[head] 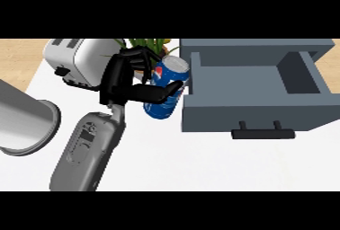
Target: Pick up the can, place it into the drawer and close the drawer
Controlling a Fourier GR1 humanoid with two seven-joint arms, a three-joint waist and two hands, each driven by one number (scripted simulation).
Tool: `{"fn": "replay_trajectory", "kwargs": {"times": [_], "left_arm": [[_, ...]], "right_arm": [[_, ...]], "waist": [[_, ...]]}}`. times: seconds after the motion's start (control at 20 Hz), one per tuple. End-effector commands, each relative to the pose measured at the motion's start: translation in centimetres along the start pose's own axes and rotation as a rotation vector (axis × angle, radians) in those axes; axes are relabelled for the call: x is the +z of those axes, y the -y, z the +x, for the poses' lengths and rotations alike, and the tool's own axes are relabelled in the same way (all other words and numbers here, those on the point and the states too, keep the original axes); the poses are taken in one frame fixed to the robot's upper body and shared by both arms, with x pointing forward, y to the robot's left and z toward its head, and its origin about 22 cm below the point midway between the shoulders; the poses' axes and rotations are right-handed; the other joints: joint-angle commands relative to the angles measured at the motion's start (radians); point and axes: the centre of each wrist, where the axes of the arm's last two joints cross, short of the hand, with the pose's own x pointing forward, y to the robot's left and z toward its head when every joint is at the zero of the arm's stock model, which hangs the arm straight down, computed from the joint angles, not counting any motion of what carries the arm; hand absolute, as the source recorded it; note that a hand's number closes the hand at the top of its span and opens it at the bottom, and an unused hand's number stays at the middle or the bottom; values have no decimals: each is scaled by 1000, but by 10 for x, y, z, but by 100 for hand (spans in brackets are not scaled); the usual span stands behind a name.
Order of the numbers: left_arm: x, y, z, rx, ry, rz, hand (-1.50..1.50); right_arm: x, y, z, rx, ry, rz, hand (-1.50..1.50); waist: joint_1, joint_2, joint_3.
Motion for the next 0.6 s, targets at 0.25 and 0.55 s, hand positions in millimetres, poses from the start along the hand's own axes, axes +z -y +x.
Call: {"fn": "replay_trajectory", "kwargs": {"times": [0.25, 0.55], "left_arm": [[-47, 56, 57, -48, 38, -18, 150], [-72, 80, 95, -47, 43, -34, 150]], "right_arm": [[12, 12, 5, -3, 21, 16, -150], [-5, 3, -13, 2, -2, 2, -150]], "waist": [[-16, 2, 0], [-10, 4, 0]]}}
